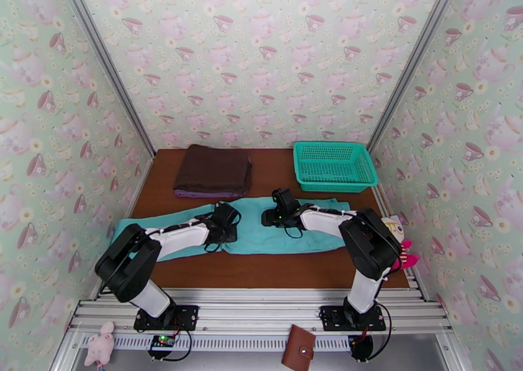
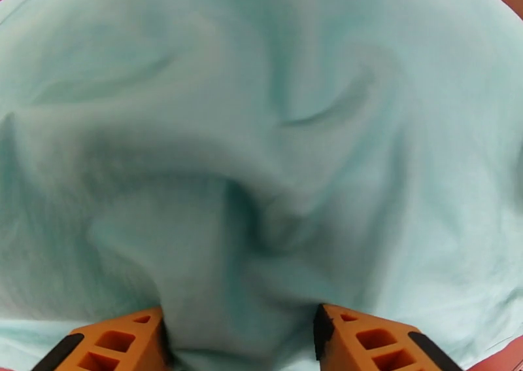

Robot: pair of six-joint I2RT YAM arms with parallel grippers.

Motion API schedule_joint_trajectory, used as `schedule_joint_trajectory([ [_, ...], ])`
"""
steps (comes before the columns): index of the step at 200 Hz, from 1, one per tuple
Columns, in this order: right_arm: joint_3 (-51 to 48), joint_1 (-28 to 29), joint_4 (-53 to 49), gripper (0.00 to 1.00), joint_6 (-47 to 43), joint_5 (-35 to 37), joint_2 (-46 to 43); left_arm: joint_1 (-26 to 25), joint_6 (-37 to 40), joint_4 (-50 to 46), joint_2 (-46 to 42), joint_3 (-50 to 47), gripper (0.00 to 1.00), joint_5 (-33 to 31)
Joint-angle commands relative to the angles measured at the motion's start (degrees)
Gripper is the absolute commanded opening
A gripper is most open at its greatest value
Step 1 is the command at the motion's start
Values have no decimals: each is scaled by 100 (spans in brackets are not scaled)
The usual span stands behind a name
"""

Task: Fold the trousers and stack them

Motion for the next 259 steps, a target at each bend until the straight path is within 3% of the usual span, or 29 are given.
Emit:
schedule_joint_trajectory([
  [1,-30,-12,-254,69,-80,119,-290,-605,-188,45,429,152,59,1510],
  [27,136,-87,-479,70,-114,505,-502,-1011,-305,753,561,554,59,2296],
  [64,78,-262,-528,70,-194,936,-1055,-850,-410,1782,-91,244,59,2580],
  [75,39,-268,-490,71,-228,995,-1200,-792,-245,1103,-462,291,59,1835],
  [100,-89,-238,-314,71,-291,861,-1413,-844,-228,-1184,-1161,557,60,-910],
  [115,-82,-82,-256,71,-547,656,-1414,-668,-550,-1842,-1452,325,61,-1611],
  [140,-28,552,-163,70,-1343,589,-1388,-174,-878,-1959,-1839,-418,56,-1184],
  [187,-193,1761,84,68,-2543,145,-1262,-189,-1117,-1702,-2857,-1418,52,-589],
  [259,119,2644,105,61,-2685,300,-139,-107,-760,-1369,-2652,-1481,63,-733],
])
